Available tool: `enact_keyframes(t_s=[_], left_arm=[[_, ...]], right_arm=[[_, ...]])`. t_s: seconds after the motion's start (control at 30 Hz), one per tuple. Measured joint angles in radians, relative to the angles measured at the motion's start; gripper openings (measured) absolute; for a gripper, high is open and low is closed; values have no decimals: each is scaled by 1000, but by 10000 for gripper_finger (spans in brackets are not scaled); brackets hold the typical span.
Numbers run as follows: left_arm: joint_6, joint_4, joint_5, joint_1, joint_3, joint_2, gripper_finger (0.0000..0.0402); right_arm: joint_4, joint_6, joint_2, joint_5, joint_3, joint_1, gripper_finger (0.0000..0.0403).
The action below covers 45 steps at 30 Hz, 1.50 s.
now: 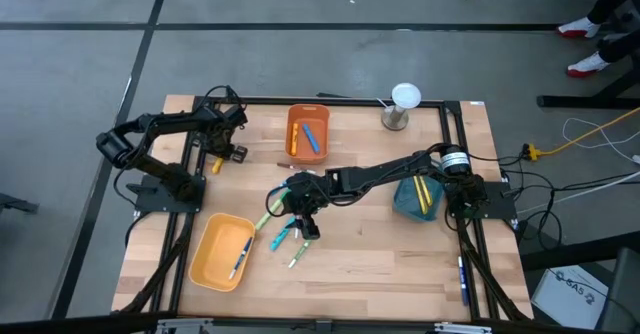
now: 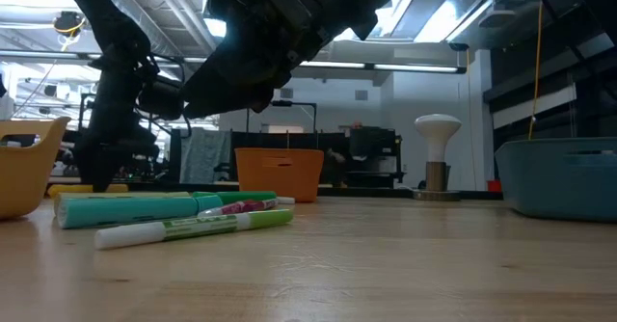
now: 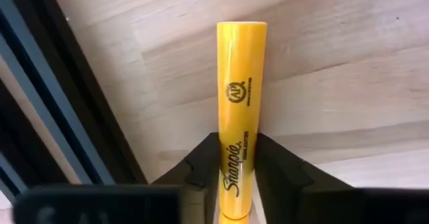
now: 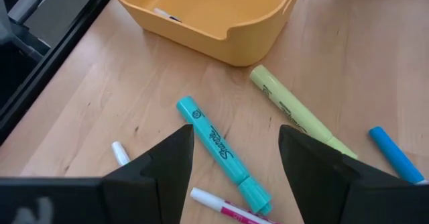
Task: Pick & Place Markers
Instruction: Put the yellow highlighter pen into the orange bin
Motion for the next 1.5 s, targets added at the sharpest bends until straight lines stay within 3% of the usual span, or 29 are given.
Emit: enact_keyframes(t_s=[0.37, 0.47, 0.73, 1.3, 1.5], left_arm=[[63, 8, 25, -13, -7, -23, 56], [58, 18, 24, -40, -11, -67, 56], [35, 81, 135, -132, -10, -235, 56], [-14, 150, 140, -282, -8, -512, 55], [-16, 265, 141, -319, -6, -590, 55]], right_arm=[[-4, 52, 0, 0, 0, 0, 216], [-4, 52, 0, 0, 0, 0, 216], [-4, 51, 0, 0, 0, 0, 216], [-1, 51, 0, 0, 0, 0, 216], [-1, 51, 0, 0, 0, 0, 216]])
